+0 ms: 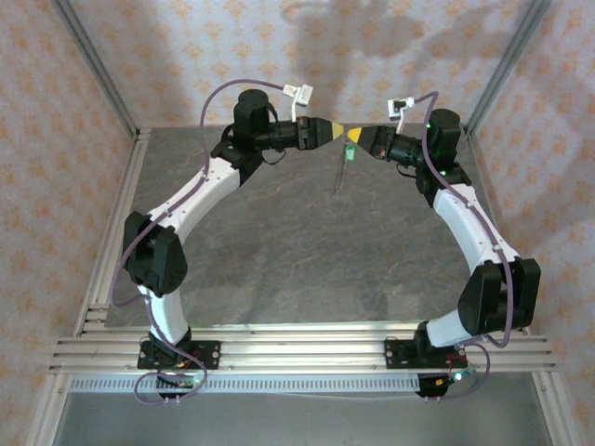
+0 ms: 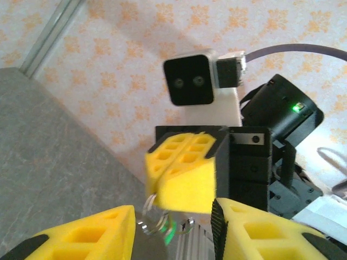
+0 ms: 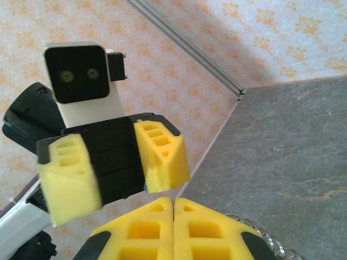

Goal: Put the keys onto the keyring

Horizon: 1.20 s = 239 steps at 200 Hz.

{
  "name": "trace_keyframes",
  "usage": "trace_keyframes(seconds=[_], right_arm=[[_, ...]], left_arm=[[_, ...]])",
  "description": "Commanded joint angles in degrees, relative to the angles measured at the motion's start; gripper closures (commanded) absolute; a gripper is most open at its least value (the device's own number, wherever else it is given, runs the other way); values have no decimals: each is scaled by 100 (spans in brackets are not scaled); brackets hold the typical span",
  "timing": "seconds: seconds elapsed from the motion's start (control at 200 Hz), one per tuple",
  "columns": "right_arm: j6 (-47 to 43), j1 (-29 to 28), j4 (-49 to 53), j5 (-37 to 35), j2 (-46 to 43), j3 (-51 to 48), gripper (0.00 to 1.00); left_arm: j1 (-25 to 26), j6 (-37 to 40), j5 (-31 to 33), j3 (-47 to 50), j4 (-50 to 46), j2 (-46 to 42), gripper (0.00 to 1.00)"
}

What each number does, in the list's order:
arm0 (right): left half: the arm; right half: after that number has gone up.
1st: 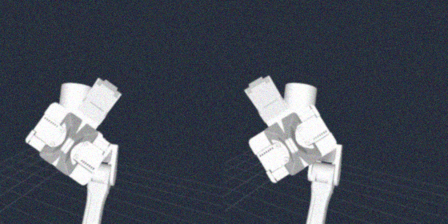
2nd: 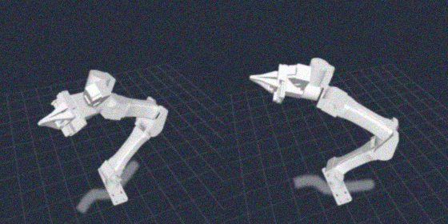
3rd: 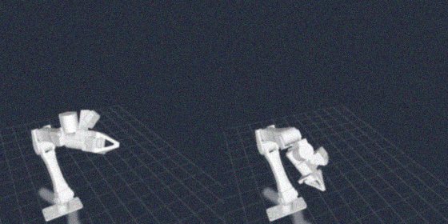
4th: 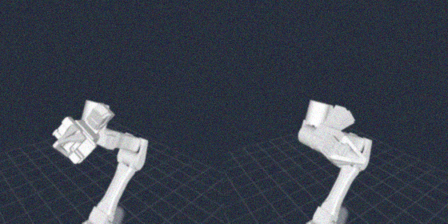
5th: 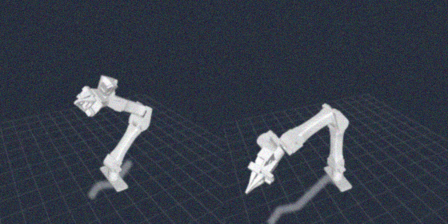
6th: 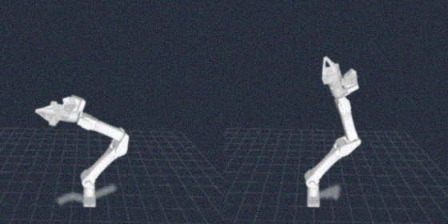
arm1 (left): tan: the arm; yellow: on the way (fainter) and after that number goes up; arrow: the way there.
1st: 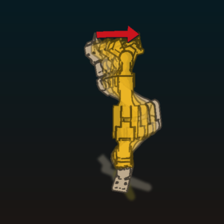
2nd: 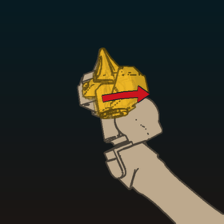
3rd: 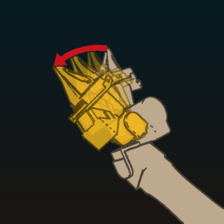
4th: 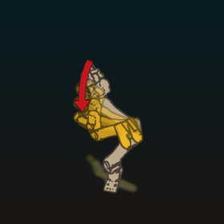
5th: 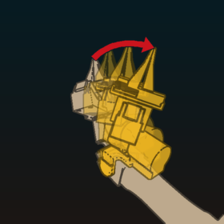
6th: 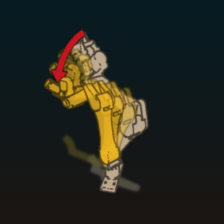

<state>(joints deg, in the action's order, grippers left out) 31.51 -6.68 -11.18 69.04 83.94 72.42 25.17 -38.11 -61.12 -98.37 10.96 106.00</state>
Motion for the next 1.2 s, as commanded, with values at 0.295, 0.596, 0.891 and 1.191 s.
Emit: trace_keyframes(seconds=[0.295, 0.596, 0.891, 1.191], right_arm=[[76, 26, -446, 95, -28, -44, 100], [58, 26, -438, 63, -76, -106, 100], [149, 26, -555, 92, -120, -140, 100], [233, 31, -649, 51, -120, -97, 100]], left_arm=[[197, 48, -255, -273, 38, 178, 66], [-77, -232, 338, 221, 757, -216, 49], [-82, -303, 323, 135, 667, -60, 48], [171, -188, 80, -147, 411, 231, 49]])
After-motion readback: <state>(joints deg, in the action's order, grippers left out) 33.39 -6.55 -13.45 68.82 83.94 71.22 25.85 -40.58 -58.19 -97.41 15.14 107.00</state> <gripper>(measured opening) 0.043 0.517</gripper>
